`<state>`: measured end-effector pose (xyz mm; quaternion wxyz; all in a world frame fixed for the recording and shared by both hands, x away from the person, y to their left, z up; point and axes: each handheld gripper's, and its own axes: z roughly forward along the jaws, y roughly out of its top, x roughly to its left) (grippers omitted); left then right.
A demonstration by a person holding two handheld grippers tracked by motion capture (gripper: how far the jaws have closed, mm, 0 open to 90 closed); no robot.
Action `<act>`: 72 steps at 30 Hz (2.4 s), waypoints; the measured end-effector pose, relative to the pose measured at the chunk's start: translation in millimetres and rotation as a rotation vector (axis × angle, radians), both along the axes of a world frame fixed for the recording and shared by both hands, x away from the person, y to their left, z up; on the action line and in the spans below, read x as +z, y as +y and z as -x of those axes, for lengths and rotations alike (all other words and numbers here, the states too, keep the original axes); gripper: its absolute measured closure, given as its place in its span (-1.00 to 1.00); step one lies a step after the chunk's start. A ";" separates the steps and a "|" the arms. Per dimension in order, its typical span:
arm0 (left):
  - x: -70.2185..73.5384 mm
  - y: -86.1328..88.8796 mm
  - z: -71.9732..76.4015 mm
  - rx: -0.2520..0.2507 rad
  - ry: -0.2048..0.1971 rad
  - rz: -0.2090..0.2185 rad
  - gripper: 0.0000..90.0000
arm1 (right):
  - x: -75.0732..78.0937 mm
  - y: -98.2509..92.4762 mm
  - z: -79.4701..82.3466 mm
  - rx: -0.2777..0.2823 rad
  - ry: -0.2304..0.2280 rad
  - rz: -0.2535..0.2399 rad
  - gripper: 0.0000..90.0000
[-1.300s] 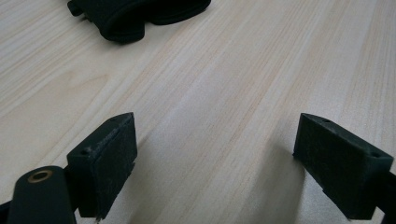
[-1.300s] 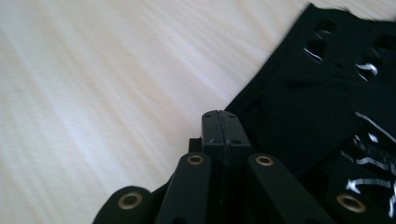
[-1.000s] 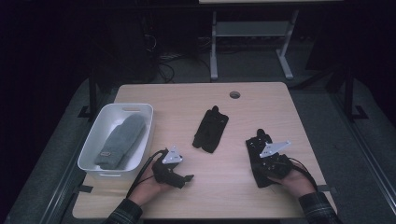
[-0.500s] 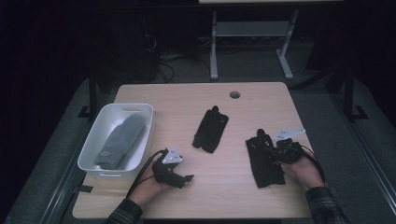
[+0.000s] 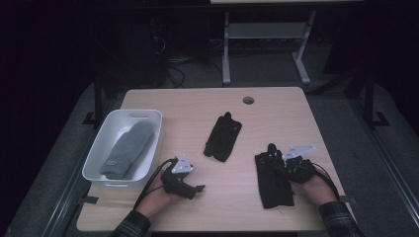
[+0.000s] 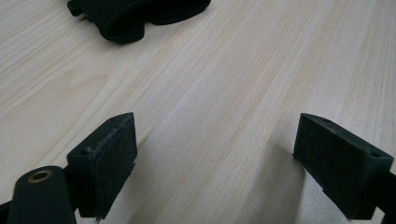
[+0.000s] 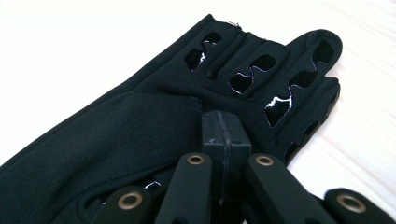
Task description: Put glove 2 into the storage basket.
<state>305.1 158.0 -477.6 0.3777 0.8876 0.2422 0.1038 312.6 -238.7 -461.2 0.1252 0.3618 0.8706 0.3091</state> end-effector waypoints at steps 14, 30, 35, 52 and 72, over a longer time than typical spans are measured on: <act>0.1 0.0 0.1 0.000 0.003 0.000 -0.72 | 2.1 41.7 23.9 0.050 0.001 0.026 1.00; -0.4 -0.5 0.2 0.005 0.008 0.011 -0.72 | 5.6 -14.5 14.1 -0.100 -0.079 -0.080 -0.14; -0.1 -0.4 -0.3 0.001 0.008 0.006 -0.72 | -6.3 -38.0 8.2 -0.179 -0.064 -0.076 -0.43; 16.8 -0.7 -13.6 0.037 0.008 0.005 -0.11 | -21.9 -47.2 2.3 -0.219 -0.082 -0.097 -0.74; 42.6 -35.9 -76.8 0.070 0.074 0.026 0.99 | -21.9 -47.2 2.4 -0.220 -0.081 -0.097 -0.74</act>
